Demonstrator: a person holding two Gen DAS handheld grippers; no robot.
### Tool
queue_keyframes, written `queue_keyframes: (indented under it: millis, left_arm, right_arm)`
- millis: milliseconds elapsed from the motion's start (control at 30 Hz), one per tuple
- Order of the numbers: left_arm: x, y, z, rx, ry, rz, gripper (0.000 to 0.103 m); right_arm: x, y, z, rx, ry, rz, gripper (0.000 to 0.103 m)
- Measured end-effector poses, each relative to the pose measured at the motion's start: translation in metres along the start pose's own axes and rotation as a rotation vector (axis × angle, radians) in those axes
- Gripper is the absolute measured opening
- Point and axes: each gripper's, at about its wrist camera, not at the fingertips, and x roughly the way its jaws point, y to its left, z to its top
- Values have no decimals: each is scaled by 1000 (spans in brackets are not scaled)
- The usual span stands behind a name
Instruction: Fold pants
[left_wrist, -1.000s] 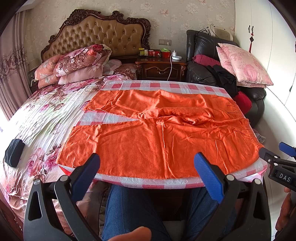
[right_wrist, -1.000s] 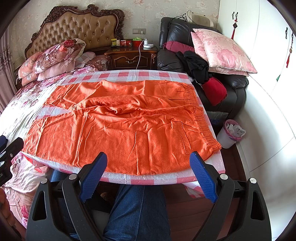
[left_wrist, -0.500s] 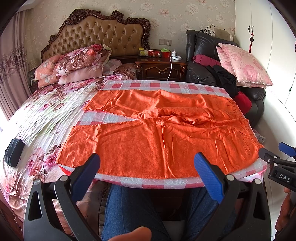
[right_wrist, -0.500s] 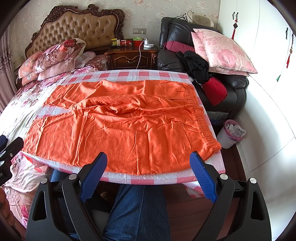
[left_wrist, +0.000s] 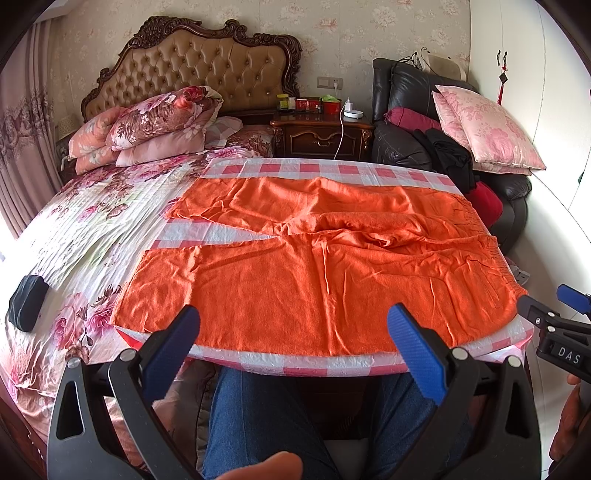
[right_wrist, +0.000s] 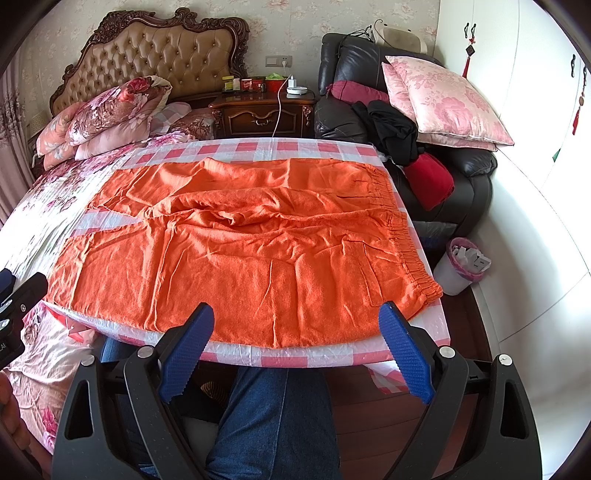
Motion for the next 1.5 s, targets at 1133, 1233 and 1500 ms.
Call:
queue_keyframes:
  millis: [1133,1233,1500]
  left_arm:
    - [150,11,23,-13,257,45,102]
    - [168,24,24,-26,293,76,102]
    - [196,69,40,-95,327,99,101]
  right_arm:
    - [234,-101,101,65,320,-56,88]
    - [276,-115,130,60,347,-72,88]
    - [367,-147,212,25,365,-107,88]
